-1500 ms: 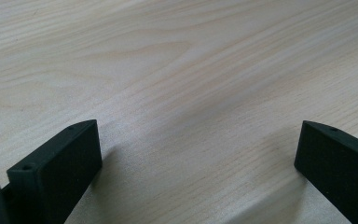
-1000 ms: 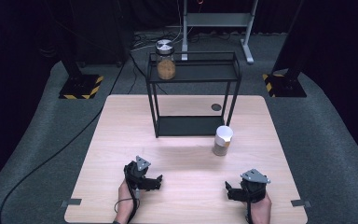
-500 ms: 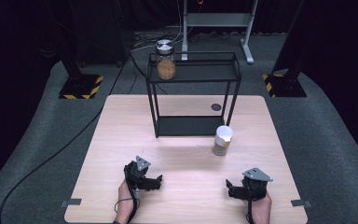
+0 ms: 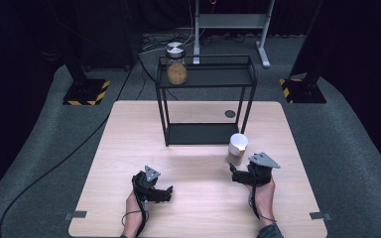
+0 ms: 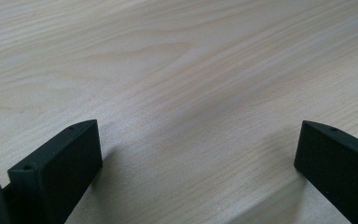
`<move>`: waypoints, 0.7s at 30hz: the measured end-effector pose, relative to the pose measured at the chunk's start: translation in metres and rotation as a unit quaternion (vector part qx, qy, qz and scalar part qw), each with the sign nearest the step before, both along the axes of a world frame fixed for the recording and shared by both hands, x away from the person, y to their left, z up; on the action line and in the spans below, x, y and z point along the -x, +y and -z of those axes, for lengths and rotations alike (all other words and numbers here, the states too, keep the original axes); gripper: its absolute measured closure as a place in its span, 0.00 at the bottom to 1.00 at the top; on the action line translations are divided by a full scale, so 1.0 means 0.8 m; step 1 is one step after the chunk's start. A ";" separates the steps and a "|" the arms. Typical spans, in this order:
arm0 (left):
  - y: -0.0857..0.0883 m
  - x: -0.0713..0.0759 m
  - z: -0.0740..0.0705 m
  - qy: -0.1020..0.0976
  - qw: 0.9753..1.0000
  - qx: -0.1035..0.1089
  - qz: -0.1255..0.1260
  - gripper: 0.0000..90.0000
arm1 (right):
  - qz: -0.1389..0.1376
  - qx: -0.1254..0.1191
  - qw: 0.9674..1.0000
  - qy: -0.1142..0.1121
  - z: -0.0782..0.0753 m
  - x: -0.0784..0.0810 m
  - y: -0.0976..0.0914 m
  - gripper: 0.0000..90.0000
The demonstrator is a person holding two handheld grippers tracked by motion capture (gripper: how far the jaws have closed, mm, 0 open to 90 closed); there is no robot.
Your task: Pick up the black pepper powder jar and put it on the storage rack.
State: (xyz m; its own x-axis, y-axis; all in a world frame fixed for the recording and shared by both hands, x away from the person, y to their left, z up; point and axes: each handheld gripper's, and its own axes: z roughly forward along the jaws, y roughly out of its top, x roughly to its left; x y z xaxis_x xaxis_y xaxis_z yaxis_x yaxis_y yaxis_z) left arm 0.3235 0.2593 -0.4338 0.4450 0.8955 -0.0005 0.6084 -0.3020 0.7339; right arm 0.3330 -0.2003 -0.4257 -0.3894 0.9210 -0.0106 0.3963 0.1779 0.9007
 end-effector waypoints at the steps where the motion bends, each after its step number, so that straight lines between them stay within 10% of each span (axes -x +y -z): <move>1: 0.000 0.000 0.000 0.000 1.000 0.000 0.000 0.00 | -0.002 0.003 1.000 0.000 0.000 -0.006 0.003 0.00; 21: 0.000 0.000 0.000 0.000 1.000 0.000 0.004 0.00 | -0.008 0.028 1.000 0.000 0.013 -0.072 0.035 0.00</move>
State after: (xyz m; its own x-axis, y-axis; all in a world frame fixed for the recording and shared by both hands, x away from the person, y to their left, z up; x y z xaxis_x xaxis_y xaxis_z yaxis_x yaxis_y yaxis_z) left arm 0.3236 0.2597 -0.4339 0.4528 0.8916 -0.0003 0.6052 -0.3071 0.7345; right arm 0.3906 -0.1723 -0.4362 -0.4043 0.9125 -0.0626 0.3928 0.2351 0.8891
